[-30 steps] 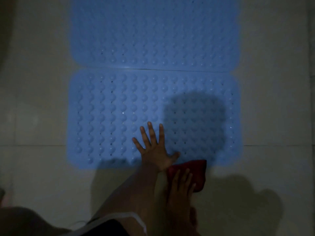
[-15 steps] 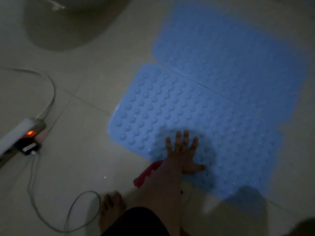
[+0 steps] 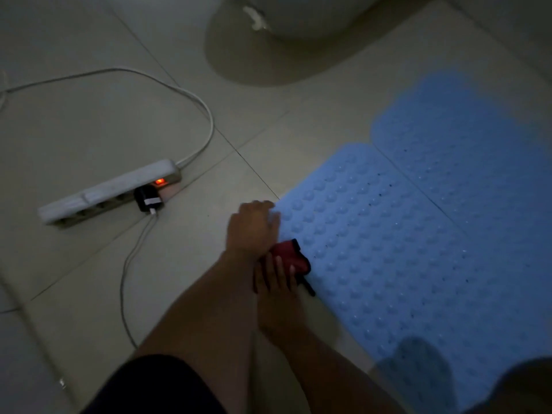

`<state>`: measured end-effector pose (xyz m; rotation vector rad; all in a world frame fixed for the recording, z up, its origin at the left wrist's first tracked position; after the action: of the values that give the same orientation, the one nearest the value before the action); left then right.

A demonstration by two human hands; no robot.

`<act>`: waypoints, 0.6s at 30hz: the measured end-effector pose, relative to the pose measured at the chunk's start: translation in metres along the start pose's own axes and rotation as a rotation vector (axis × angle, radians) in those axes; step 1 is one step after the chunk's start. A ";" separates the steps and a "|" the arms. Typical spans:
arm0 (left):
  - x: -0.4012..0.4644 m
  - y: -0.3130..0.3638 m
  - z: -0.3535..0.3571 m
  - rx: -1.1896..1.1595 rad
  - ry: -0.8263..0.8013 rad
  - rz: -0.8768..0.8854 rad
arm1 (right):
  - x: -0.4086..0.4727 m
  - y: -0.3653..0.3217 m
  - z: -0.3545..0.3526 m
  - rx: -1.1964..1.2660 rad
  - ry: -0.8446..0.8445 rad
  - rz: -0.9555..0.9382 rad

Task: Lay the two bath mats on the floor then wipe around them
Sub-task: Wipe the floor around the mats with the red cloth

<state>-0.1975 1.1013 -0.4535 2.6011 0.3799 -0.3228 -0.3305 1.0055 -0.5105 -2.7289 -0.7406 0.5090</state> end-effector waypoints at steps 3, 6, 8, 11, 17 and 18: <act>0.001 -0.062 -0.037 0.006 0.109 -0.157 | 0.032 -0.005 0.018 -0.076 -0.179 -0.169; -0.001 -0.091 -0.055 0.003 0.155 -0.213 | 0.053 -0.010 0.012 -0.214 -0.254 -0.358; -0.006 -0.103 -0.060 -0.004 0.197 -0.240 | 0.089 -0.003 -0.005 -0.237 -0.222 -0.345; -0.013 -0.117 -0.063 -0.024 0.236 -0.273 | 0.134 0.009 -0.026 -0.251 -0.204 -0.201; -0.035 -0.129 -0.055 -0.060 0.253 -0.342 | 0.190 0.077 -0.080 -0.211 -0.205 0.137; -0.037 -0.124 -0.048 -0.059 0.235 -0.334 | 0.188 0.088 -0.084 -0.191 -0.210 0.172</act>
<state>-0.2650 1.2224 -0.4550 2.5178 0.8959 -0.1130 -0.1070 1.0182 -0.5140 -2.9657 -0.6347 0.8123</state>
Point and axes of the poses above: each hand's wrist, its own x-axis towards the middle knuckle, its own z-axis out of the palm, y = z × x, the point moved 10 cm from there along x, towards the middle knuckle, and after that the axes turned 4 degrees about x, right-handed, at the moved point
